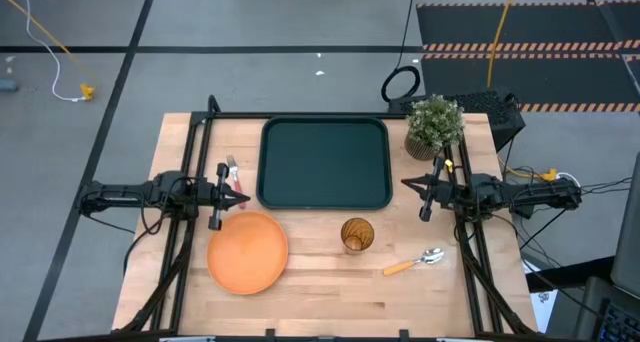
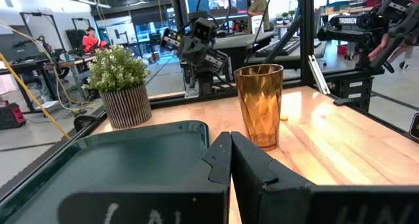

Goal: Pick and place plate/cup/fork/spoon on tray
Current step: Put the brown cup on the top right of the black tray

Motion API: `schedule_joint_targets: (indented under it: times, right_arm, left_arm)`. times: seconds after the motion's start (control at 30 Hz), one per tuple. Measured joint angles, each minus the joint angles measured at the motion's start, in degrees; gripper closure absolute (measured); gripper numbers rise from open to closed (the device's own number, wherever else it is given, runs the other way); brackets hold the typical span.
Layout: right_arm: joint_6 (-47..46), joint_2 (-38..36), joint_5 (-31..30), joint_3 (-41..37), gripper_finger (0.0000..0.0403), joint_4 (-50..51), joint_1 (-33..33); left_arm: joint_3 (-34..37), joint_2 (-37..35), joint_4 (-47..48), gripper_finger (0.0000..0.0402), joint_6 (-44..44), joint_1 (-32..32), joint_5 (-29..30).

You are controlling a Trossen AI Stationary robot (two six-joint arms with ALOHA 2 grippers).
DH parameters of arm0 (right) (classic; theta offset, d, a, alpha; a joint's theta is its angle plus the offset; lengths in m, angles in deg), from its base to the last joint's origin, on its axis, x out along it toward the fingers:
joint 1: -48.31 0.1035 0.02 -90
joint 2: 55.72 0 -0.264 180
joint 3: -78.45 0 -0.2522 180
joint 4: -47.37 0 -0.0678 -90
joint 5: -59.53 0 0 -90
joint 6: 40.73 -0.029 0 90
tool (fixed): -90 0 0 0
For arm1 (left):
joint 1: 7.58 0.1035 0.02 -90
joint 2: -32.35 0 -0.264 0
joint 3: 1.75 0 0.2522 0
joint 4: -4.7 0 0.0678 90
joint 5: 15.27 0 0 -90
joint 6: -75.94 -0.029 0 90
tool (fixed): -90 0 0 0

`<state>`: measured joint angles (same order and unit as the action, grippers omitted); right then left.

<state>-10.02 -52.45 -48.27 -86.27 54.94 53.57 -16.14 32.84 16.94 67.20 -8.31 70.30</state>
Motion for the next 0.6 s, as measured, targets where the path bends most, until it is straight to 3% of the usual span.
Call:
schedule_joint_targets:
  times: [0.07, 0.23, 0.47, 0.6]
  right_arm:
    - [-2.47, 0.0, 0.07, -0.02, 0.0403, -0.87, 0.0]
    - [-23.16, 0.0, -0.42, -0.02, 0.0403, -7.74, 0.0]
    - [-40.06, 0.02, -0.11, -0.02, 0.0403, -17.75, 0.0]
    - [-55.69, 0.0, -0.11, -0.02, 0.0403, -22.33, 0.0]
  left_arm:
    - [0.0, 0.0, 0.01, 0.0396, 0.0, 0.02, 0.01]
    - [0.01, -0.01, 0.01, 0.0396, 0.0, 0.01, 0.0]
    - [0.02, 0.0, -0.02, 0.0396, 0.0, 0.02, 0.01]
    - [0.01, -0.02, -0.02, 0.0396, 0.0, 0.01, -0.02]
